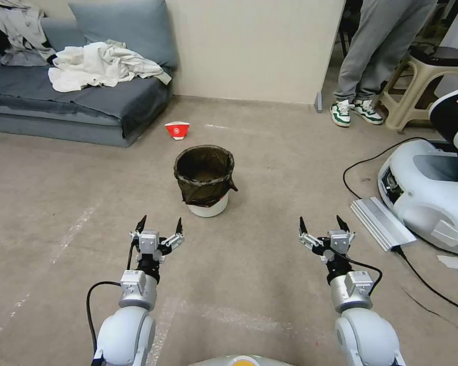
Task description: Pick up the trash can from the floor.
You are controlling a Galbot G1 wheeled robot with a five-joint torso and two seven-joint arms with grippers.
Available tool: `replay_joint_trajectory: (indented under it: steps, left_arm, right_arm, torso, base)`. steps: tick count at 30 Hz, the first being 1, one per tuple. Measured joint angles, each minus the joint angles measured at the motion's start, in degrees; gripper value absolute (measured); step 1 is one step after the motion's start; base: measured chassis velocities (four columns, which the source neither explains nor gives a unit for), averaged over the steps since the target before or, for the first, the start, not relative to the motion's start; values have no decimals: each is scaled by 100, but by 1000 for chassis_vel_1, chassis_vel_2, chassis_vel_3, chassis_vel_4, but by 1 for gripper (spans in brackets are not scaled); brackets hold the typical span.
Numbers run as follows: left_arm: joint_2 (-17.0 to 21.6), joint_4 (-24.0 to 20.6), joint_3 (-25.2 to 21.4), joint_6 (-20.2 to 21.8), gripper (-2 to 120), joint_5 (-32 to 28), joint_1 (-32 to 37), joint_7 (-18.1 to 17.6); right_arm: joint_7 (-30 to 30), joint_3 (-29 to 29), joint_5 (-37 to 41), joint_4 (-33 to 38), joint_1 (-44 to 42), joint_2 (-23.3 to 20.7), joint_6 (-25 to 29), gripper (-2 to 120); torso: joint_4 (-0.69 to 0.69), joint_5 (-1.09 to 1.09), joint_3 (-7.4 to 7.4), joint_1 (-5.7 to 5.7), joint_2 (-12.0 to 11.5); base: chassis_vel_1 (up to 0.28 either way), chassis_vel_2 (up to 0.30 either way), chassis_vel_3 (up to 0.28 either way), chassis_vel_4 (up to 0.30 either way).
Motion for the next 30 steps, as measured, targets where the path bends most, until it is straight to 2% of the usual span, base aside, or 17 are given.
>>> replay_joint_trajectory:
  steps: [21, 24, 25, 27, 29, 30]
  left_arm:
    - [0, 0, -1, 2, 100, -2, 2, 0]
    - [0, -296, -57, 125, 100, -173, 82, -14]
    - [1, -516, -104, 226, 100, -304, 144, -30]
    - [1, -631, -128, 280, 100, -375, 179, -39]
    - [3, -1158, -238, 516, 100, -687, 327, -83]
    - [4, -1258, -259, 562, 100, -749, 355, -93]
  right_arm:
    - [0, 2, 0, 2, -3, 1, -1, 100]
    - [0, 112, 109, 268, -122, 23, -71, 100]
    - [0, 211, 210, 498, -225, 42, -135, 100]
    - [1, 260, 261, 613, -279, 53, -170, 100]
    - [5, 464, 477, 1102, -496, 99, -316, 100]
    - [6, 505, 521, 1198, -541, 108, -344, 100]
  torso:
    - [0, 0, 0, 0, 0]
    - [0, 1, 0, 0, 0]
    - [0, 0, 0, 0, 0]
    - [0, 0, 0, 0, 0]
    - [0, 0, 0, 0, 0]
    - [0, 0, 0, 0, 0]
  base:
    - [0, 0, 0, 0]
    - [0, 0, 0, 0]
    - [0, 0, 0, 0]
    - [0, 0, 0, 0]
    - [0, 0, 0, 0]
    - [0, 0, 0, 0]
